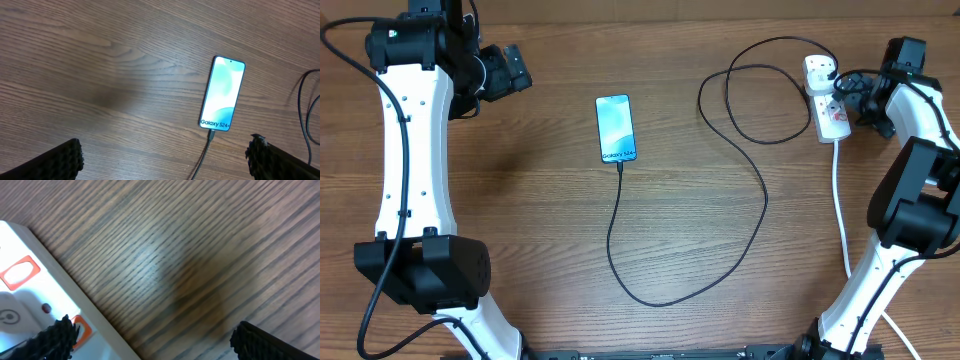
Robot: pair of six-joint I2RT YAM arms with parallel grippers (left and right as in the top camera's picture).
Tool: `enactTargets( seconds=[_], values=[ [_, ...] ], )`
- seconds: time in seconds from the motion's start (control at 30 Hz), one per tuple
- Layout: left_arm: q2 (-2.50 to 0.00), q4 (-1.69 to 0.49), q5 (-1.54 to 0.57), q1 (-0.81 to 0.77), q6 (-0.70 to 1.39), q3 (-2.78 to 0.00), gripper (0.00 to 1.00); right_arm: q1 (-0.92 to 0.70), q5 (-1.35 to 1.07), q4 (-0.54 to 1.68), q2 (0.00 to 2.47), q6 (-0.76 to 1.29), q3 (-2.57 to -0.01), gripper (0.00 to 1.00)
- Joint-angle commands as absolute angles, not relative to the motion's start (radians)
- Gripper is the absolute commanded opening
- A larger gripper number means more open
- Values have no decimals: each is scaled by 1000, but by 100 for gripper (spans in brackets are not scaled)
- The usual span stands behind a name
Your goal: Plug charger to phone and switch on socket
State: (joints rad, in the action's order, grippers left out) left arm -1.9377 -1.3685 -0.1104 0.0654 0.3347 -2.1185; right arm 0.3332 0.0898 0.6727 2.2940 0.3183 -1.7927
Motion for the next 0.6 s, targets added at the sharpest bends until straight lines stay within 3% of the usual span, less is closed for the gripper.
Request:
enactTargets(
  seconds=[0.0, 0.57],
  values=[
    [-1950, -1368, -97, 59, 340, -2117, 100, 328, 65, 665, 2313, 353, -1794, 100],
    [-1950, -1368, -97, 59, 340, -2117, 100, 328, 19, 690, 2318, 348, -1794, 100]
  ],
)
